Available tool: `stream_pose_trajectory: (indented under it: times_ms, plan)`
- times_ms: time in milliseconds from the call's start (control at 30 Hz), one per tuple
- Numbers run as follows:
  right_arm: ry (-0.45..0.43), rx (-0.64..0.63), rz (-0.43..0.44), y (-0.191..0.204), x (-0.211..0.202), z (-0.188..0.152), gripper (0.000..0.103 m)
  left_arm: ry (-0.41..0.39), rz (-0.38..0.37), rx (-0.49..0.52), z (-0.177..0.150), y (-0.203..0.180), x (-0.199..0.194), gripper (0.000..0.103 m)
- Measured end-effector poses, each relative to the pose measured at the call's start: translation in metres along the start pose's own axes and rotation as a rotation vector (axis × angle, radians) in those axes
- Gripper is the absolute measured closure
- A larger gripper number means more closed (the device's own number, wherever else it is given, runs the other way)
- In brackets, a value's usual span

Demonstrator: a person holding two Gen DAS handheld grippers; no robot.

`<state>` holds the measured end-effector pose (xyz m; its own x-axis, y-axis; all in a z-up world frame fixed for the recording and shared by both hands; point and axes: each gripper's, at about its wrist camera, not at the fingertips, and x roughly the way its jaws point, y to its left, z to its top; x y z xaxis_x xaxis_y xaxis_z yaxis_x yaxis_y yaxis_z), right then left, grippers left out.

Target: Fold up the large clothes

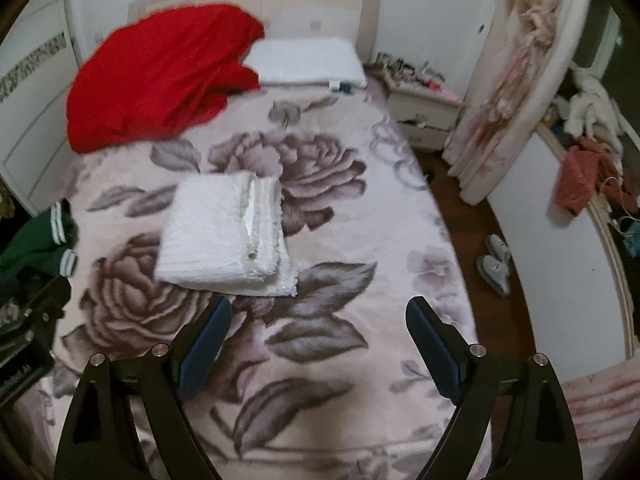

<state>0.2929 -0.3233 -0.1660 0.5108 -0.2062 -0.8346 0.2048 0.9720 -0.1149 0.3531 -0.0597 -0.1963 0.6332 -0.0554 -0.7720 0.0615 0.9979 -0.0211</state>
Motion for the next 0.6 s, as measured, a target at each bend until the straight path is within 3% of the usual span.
stream_pose_trajectory:
  times_ms: [167, 367, 600]
  plan:
    - [-0.08, 0.011, -0.001, -0.018, -0.112, -0.013, 0.012, -0.048, 0.001, 0.001, -0.001, -0.007, -0.086, 0.0]
    - [-0.157, -0.004, 0.0, -0.033, -0.224, -0.034, 0.009, -0.073, 0.008, -0.001, -0.011, -0.013, -0.159, 0.0]
    - [-0.173, -0.009, 0.031, -0.046, -0.3, -0.058, 0.009, -0.043, 0.013, -0.002, -0.017, -0.018, -0.203, 0.0]
